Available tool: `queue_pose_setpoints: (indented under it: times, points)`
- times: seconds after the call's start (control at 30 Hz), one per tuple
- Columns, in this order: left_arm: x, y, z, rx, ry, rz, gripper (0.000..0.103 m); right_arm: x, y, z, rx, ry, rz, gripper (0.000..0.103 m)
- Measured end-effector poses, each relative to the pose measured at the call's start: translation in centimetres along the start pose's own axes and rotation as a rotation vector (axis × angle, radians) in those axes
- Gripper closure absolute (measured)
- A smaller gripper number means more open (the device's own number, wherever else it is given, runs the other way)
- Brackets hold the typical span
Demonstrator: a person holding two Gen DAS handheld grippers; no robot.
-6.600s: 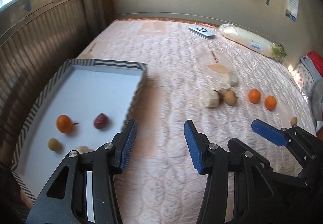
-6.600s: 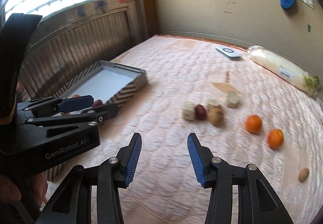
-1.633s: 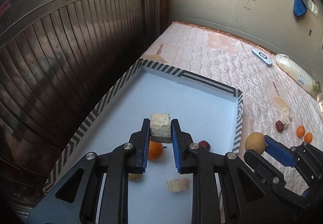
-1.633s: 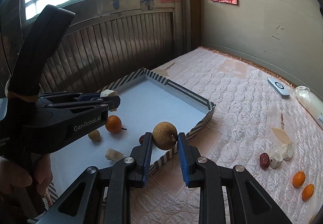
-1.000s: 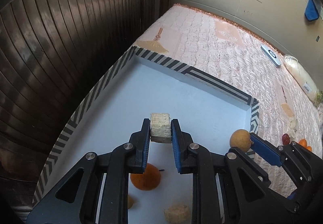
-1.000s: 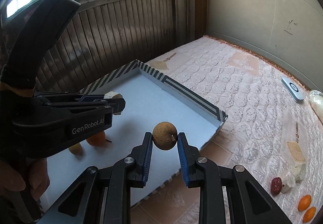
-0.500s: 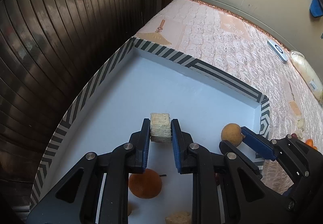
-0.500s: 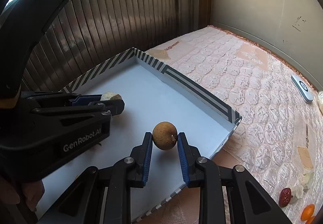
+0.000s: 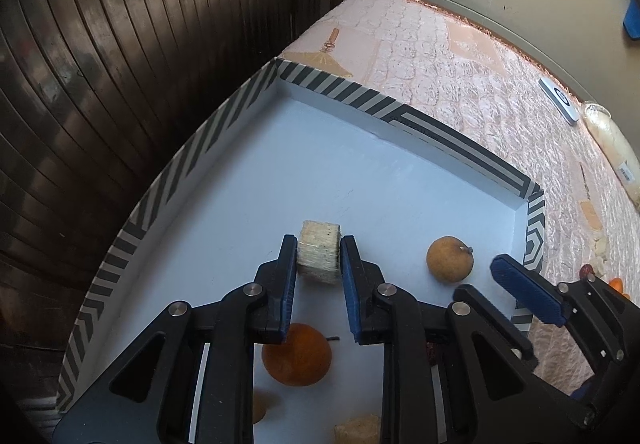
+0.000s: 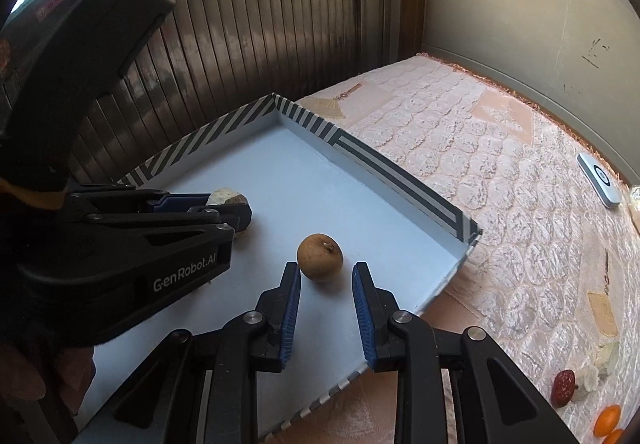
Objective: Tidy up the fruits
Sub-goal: 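Open the right gripper to drop the brown fruit while the left releases the white cube, then move both open grippers back toward the remaining fruits on the bed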
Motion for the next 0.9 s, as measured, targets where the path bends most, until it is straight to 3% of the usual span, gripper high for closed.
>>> queue_pose_setpoints:
  times: [0.03, 0.13, 0.17, 0.5, 0.9]
  points:
    - [-0.1, -0.3, 0.0, 0.009, 0.005, -0.009, 0.077, -0.2, -0.4, -0.1, 0.001, 0.004, -0.008, 0.078]
    - [-0.5, -1.5, -0.3, 0.007, 0.009, -0.051, 0.044, -0.6, -1.7, -0.4, -0.009, 0.022, -0.035, 0.077]
    - [-0.6, -1.9, -0.3, 0.007, 0.008, -0.069, 0.041, -0.8, -2.2, -0.5, -0.008, 0.028, -0.045, 0.077]
    - [-2.9, -5.9, -3.3, 0.004, 0.065, -0.172, 0.041, -3.9, -7.5, -2.8, -0.06, 0.12, -0.123, 0.072]
    - [-6.4, -8.7, -11.6, -0.138, 0.206, -0.219, 0.041, -9.8, -13.1, -8.8, -0.181, 0.26, -0.139, 0.068]
Point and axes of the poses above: each gripper's, at about its wrist camera, not at the fingertips, and y roughly the way its jaws point, z to its left, x to its top, the point moved 3 cm from there along y, roughly the way its jaws point, and after that the axes turned 2 degrees about -x, right-handed, at the moved point
